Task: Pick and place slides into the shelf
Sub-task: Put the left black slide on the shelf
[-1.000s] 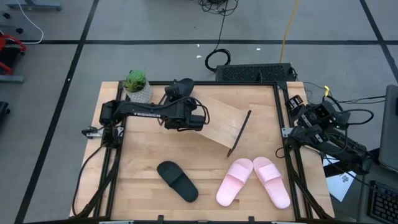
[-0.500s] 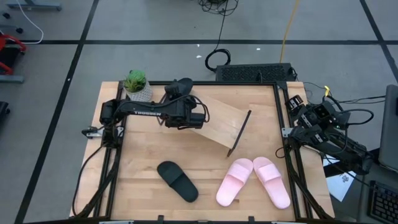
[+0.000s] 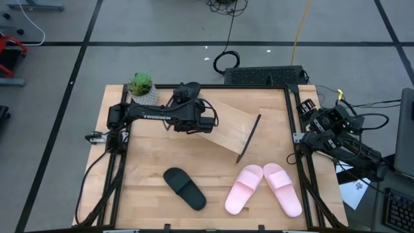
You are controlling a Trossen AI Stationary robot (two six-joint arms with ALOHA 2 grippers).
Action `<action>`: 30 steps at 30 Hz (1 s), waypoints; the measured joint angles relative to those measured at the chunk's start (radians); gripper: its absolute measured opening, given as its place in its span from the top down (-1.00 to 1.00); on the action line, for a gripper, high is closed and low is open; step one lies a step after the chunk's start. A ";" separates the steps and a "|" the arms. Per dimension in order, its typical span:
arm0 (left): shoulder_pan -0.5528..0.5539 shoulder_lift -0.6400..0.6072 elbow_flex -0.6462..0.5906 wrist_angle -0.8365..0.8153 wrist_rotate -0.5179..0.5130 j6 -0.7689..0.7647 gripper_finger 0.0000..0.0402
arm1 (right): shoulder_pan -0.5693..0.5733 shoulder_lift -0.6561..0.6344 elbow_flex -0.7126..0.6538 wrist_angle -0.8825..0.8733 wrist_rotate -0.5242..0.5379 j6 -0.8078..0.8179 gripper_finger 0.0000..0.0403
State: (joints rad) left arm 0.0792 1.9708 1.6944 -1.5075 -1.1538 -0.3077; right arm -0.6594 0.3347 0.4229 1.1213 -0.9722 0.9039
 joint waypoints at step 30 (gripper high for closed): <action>0.001 0.005 0.002 -0.010 0.163 -0.016 0.91 | 0.000 0.000 0.000 0.000 -0.001 0.000 0.07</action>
State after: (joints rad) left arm 0.0799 1.9762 1.6962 -1.5176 -0.9904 -0.3237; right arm -0.6594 0.3351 0.4229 1.1210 -0.9733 0.9043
